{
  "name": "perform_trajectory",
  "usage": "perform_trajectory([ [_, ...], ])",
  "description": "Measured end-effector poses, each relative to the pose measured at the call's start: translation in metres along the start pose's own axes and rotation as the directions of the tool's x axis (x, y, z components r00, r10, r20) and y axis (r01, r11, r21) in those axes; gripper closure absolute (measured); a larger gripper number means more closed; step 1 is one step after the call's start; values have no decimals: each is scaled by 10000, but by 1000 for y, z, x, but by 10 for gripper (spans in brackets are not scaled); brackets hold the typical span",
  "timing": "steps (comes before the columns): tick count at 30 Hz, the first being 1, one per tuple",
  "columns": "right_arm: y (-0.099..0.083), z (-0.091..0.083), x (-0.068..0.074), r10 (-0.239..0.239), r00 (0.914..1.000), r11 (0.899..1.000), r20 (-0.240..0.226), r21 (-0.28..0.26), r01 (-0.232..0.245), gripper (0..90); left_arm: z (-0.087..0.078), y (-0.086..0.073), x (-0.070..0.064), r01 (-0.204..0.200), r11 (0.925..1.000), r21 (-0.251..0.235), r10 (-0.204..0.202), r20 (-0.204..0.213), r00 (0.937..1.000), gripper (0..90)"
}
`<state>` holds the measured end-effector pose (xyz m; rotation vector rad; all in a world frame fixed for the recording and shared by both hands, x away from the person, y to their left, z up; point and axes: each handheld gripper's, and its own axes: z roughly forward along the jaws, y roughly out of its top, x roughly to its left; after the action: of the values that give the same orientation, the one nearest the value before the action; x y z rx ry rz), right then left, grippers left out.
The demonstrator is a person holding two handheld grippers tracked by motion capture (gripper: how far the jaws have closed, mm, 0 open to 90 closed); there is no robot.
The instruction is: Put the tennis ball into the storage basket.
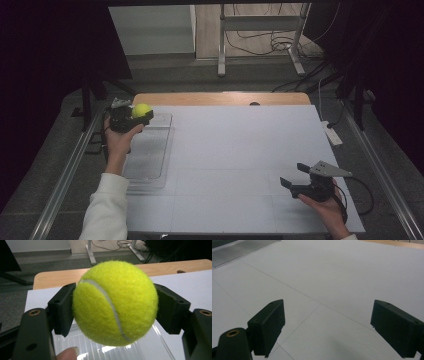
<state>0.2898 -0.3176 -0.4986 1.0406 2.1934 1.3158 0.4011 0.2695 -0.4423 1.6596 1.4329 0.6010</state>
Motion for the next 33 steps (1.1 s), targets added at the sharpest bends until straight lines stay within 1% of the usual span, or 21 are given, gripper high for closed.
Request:
perform_trajectory([
  [7,0,0,0,-9,10000,10000,-12,31,9,127,2,0,4,81,9998,188,-79,-113,9999,269],
  [11,0,0,0,-7,10000,10000,-14,35,7,127,5,0,6,33,9993,364,-24,-228,9997,269],
  [20,0,0,0,16,10000,10000,-16,33,-16,128,9,3,7,-20,9982,594,44,-406,9992,269],
  [29,0,0,0,25,10000,10000,-22,34,-25,128,20,-1,15,207,9937,1103,-132,-686,9976,269],
  [33,0,1,0,28,10000,10000,-36,39,-28,128,23,-2,19,311,9919,1231,-220,-742,9970,269],
])
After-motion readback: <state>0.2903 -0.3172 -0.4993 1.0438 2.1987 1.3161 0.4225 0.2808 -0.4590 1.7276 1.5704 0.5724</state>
